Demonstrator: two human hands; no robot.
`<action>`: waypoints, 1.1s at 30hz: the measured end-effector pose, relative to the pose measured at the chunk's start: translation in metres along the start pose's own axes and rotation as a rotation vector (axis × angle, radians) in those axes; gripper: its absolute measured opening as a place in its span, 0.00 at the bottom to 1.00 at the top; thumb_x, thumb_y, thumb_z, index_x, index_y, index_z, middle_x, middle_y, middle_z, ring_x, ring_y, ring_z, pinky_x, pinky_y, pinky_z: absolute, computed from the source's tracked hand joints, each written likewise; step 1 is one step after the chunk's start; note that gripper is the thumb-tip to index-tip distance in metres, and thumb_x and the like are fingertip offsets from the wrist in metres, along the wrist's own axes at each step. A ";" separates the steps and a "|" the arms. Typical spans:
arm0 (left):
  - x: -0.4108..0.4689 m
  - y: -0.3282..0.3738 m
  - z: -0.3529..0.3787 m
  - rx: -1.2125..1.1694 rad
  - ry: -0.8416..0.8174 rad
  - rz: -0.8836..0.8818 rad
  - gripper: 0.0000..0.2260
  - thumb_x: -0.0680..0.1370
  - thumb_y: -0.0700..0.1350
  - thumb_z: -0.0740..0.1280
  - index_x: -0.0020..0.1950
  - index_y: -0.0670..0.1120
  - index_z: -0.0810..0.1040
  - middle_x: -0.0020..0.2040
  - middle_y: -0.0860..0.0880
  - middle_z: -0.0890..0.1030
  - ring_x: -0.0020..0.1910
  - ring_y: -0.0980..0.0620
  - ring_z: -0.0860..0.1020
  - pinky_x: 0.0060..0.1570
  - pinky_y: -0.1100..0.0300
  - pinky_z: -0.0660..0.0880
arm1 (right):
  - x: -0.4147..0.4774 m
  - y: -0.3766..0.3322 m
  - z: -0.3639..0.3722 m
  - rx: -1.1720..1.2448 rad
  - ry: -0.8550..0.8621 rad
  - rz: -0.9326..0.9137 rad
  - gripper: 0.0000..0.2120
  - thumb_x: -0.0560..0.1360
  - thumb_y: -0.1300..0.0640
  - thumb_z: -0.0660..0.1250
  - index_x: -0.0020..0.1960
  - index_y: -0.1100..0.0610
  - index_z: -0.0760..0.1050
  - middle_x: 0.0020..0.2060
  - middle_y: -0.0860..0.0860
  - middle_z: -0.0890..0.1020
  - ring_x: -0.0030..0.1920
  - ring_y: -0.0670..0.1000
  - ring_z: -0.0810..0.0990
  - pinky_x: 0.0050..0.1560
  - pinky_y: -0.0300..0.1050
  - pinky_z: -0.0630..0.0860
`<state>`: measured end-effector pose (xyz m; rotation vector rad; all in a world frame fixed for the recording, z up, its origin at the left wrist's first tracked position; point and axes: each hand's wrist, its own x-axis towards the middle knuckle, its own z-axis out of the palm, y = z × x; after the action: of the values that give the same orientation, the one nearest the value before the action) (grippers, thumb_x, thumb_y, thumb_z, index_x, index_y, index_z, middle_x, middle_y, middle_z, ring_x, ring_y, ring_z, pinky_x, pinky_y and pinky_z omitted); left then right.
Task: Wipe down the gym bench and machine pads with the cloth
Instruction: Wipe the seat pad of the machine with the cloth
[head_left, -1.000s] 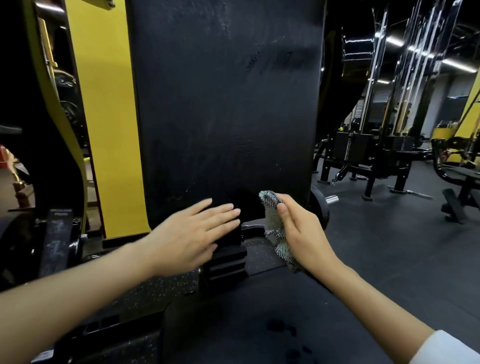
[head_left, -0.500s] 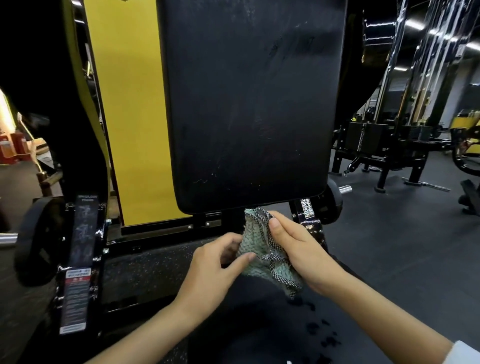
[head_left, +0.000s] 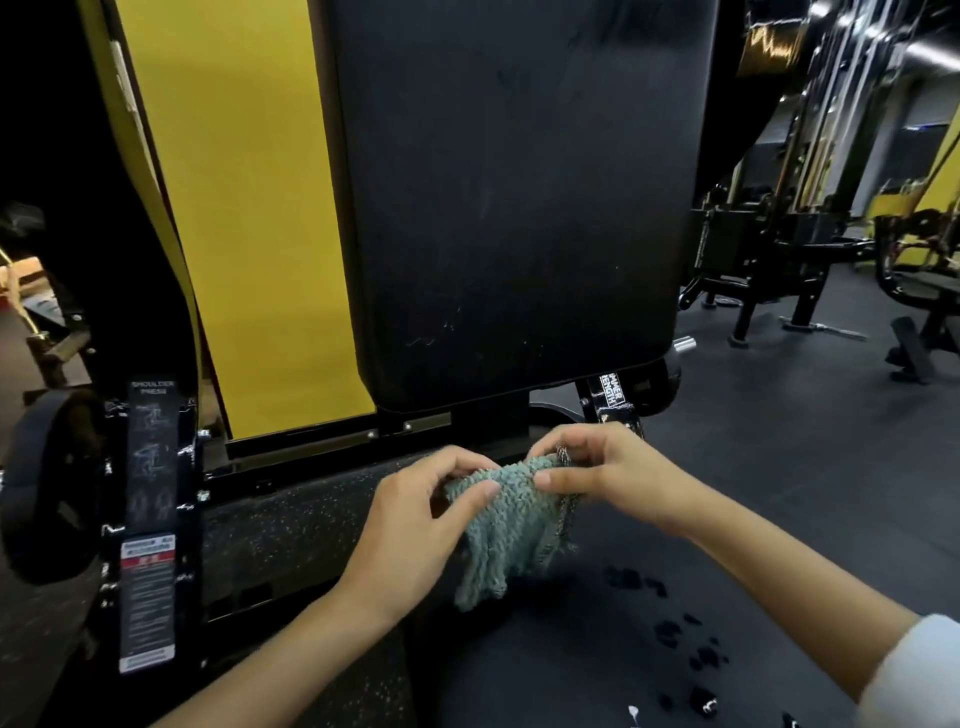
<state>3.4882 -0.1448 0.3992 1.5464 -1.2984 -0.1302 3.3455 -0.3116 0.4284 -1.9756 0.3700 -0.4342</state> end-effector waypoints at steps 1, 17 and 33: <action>0.004 -0.002 -0.001 0.028 0.013 0.018 0.04 0.78 0.46 0.70 0.50 0.55 0.82 0.46 0.62 0.83 0.49 0.62 0.80 0.46 0.71 0.71 | 0.005 0.000 -0.003 -0.022 0.005 -0.030 0.05 0.74 0.65 0.72 0.48 0.58 0.82 0.40 0.49 0.85 0.42 0.45 0.83 0.44 0.39 0.78; -0.067 -0.048 0.013 0.291 -0.169 0.061 0.10 0.78 0.61 0.65 0.52 0.59 0.83 0.50 0.67 0.80 0.51 0.62 0.78 0.54 0.59 0.73 | -0.022 0.034 -0.001 -0.578 -0.443 -0.046 0.09 0.74 0.52 0.74 0.53 0.47 0.84 0.49 0.40 0.83 0.53 0.41 0.80 0.59 0.40 0.74; -0.060 -0.073 0.031 0.282 -0.263 -0.258 0.25 0.83 0.53 0.48 0.80 0.54 0.52 0.80 0.59 0.52 0.76 0.71 0.45 0.76 0.68 0.42 | -0.011 0.056 0.090 -0.877 -0.407 0.010 0.33 0.80 0.39 0.41 0.80 0.51 0.35 0.80 0.42 0.42 0.77 0.40 0.37 0.77 0.47 0.32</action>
<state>3.4914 -0.1301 0.3011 1.9888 -1.3567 -0.3350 3.3730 -0.2590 0.3406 -2.8311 0.3342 0.1970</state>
